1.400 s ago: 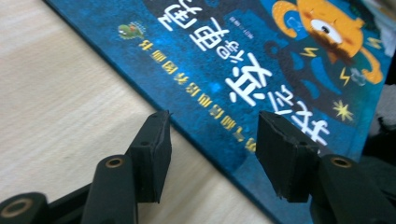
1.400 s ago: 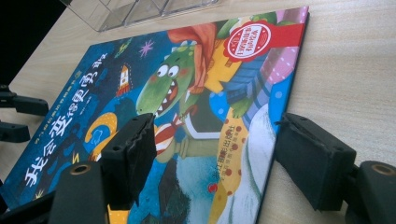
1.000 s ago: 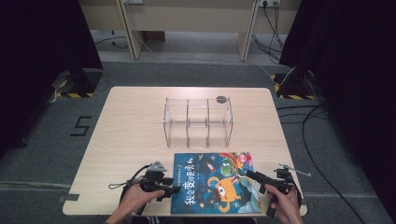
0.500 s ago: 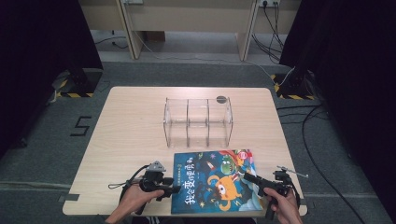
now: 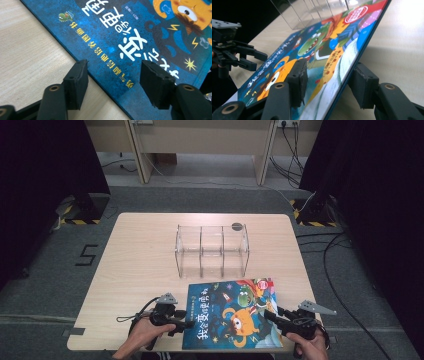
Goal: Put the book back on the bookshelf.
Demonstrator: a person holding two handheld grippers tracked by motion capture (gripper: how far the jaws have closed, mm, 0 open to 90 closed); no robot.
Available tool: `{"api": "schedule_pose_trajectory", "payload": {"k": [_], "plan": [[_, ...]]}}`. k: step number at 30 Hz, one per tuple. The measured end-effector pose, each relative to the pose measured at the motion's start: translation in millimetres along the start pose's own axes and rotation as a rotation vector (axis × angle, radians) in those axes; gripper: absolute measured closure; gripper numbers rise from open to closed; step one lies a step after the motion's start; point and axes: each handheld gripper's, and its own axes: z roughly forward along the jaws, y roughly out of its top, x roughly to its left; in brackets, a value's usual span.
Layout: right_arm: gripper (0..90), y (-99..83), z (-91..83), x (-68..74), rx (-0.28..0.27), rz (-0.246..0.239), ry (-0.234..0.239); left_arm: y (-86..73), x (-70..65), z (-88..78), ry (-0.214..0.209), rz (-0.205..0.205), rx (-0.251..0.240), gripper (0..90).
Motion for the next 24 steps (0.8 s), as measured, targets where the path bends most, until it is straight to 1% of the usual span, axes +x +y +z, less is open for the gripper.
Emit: {"api": "schedule_pose_trajectory", "payload": {"k": [1, 3, 4, 5, 6, 10, 14, 16, 17, 22, 24], "plan": [[51.1, 2.0, -1.3, 2.8, -0.021, -0.026, 0.006, 0.1, -0.5, 0.2, 0.003, 0.009, 0.002, 38.8], [51.1, 7.0, -4.3, 8.5, -0.061, -0.087, 0.017, 0.2, -0.7, 0.5, 0.005, 0.013, 0.001, 38.6], [51.1, 8.7, -5.5, 10.1, -0.067, -0.107, 0.019, 0.3, -0.7, 0.7, 0.005, 0.013, 0.0, 38.4], [51.1, 8.7, -5.5, 10.1, -0.067, -0.107, 0.019, 0.4, -0.5, 0.8, 0.003, 0.012, -0.001, 38.4], [51.1, 9.0, -7.0, 10.2, -0.068, -0.122, 0.02, 0.4, -0.3, 0.9, 0.001, 0.009, -0.002, 38.3], [51.0, 8.4, -8.2, 8.3, -0.062, -0.125, 0.02, 0.3, -1.2, 1.7, 0.006, 0.015, -0.006, 37.6], [50.9, 10.6, -12.4, 8.8, -0.073, -0.165, 0.029, 0.5, -1.3, 2.2, 0.005, 0.017, -0.008, 36.8], [50.8, 11.7, -14.8, 9.0, -0.086, -0.194, 0.034, 0.8, -1.2, 2.5, -0.002, 0.006, -0.01, 35.0], [50.8, 12.1, -16.0, 9.3, -0.094, -0.217, 0.035, 0.9, -0.9, 2.5, -0.006, 0.003, -0.01, 33.7], [50.8, 14.5, -19.1, 10.5, -0.122, -0.26, 0.055, 1.3, 0.0, 3.9, -0.032, -0.001, -0.014, 31.8], [50.8, 15.2, -20.2, 9.2, -0.124, -0.273, 0.055, 1.9, -0.4, 4.8, -0.035, 0.002, -0.013, 30.9]]}}
